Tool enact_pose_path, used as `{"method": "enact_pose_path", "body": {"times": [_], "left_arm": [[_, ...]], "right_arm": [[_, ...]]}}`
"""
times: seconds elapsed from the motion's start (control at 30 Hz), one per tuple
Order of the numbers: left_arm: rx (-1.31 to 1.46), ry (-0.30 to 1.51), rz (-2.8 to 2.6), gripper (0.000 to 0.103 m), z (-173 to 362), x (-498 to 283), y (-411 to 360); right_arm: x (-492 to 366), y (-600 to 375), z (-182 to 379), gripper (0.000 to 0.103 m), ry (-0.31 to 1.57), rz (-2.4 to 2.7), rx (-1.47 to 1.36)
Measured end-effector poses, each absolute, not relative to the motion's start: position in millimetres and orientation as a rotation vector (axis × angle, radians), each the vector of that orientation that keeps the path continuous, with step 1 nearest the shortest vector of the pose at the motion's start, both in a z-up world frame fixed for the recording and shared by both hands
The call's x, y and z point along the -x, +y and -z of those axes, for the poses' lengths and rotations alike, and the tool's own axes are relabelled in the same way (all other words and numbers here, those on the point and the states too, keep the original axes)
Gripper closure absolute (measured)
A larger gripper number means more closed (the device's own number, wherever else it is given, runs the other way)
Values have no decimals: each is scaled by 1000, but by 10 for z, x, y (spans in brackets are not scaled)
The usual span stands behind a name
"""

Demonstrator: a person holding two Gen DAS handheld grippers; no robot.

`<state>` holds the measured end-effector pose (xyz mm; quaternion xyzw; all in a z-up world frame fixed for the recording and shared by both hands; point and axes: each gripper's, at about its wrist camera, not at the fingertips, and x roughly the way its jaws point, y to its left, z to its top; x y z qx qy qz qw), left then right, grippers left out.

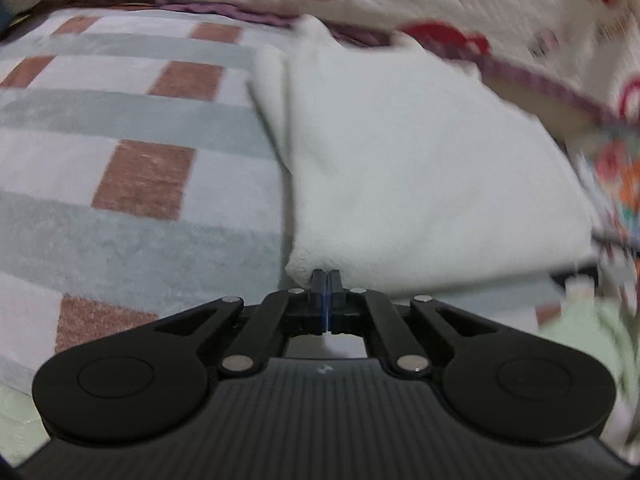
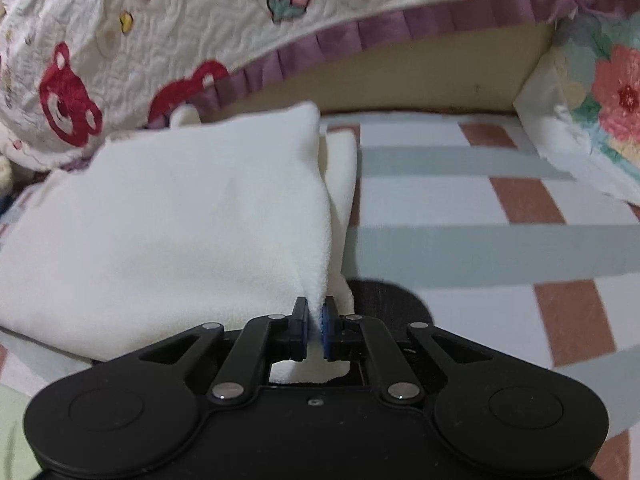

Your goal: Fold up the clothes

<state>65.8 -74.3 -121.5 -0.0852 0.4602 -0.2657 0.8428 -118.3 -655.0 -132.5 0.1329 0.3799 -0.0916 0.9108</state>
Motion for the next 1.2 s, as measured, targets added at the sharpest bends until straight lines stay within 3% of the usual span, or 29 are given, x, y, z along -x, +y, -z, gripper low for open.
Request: {"method": "enact_pose_path", "body": {"times": [0.13,0.23,0.37,0.4,0.5,0.53,0.57,0.67,0.93,1.03,1.2], "left_arm": [[221,878,559,67,1240,-771,-742],[224,857,555,65,1307,-838,-794],[293,875,599,46,1408,-915,-859],[295,901,604,46,1438,-924,-887],[328,971,585,49,1513,-920,-934],[360,972,588,56,1512,-909,-919],[360,972,583,72,1497,-900,-920],[282,944,582,92,1436,-862,-952],[262,841,582,97,952,-564,-785],[172,935,531,97,1188,-557,-879],[138,990,502,96,1338,-630,-910]], "right_arm": [[1173,-6570,1375,96,780,203,-296],[1183,-6577,1378,95,780,202,-293],[1206,-6588,1400,95,770,203,-310],[1211,-6596,1401,94,767,203,-317],[1217,-6618,1407,94,760,206,-336],[1222,-6622,1411,94,757,207,-341],[1227,-6627,1415,94,754,207,-347],[1245,-6648,1430,94,743,210,-374],[1272,-6607,1103,96,651,213,-325],[1249,-6598,966,96,678,197,-270],[1281,-6590,1314,97,772,235,-283]]}}
